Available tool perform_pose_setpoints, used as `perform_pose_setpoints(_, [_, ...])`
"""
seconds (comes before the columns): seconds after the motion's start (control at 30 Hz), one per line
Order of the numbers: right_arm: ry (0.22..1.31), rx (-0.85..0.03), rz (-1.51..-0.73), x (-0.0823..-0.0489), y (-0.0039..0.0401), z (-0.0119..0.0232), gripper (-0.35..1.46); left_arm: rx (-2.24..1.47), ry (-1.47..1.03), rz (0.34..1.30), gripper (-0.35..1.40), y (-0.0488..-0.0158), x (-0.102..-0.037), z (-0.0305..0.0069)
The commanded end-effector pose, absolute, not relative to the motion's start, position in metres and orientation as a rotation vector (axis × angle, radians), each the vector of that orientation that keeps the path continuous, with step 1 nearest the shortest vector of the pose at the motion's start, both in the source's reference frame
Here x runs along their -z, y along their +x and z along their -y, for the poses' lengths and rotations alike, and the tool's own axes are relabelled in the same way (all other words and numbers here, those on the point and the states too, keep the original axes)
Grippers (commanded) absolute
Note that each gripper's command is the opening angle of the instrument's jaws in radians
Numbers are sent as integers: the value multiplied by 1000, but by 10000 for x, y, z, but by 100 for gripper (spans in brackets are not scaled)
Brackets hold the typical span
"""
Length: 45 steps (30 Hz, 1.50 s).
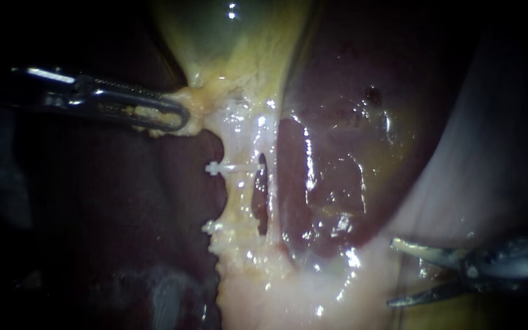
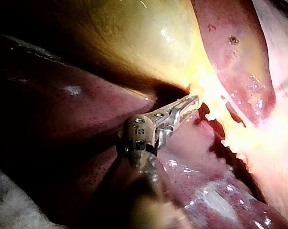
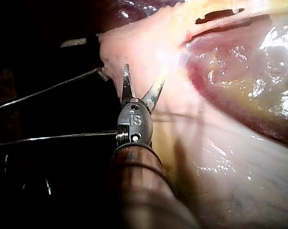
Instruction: Go to the cutting position left tube
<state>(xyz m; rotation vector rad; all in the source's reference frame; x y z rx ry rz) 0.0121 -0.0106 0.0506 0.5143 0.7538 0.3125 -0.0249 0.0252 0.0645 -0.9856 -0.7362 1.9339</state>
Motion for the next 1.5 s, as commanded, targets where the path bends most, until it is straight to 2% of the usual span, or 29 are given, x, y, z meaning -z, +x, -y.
perform_pose_setpoints(0.03, [514, -313, -754, -505, 121, 106, 138, -1932, -985, 736, -35, -249, -645, -252])
perform_pose_setpoints(0.47, [516, -318, -753, -505, 121, 106, 138, -1934, -986, 744, -35, -246, -645, -253])
perform_pose_setpoints(0.67, [517, -318, -753, -505, 120, 106, 138, -1933, -987, 753, -35, -229, -630, -259])
perform_pose_setpoints(0.93, [519, -323, -751, -506, 120, 105, 138, -1904, -975, 738, -35, -201, -572, -277])
perform_pose_setpoints(1.3, [527, -321, -752, -507, 122, 104, 138, -1904, -984, 725, -35, -199, -561, -280])
perform_pose_setpoints(1.5, [546, -321, -758, -509, 137, 103, 141, -1905, -984, 721, -35, -199, -564, -277])
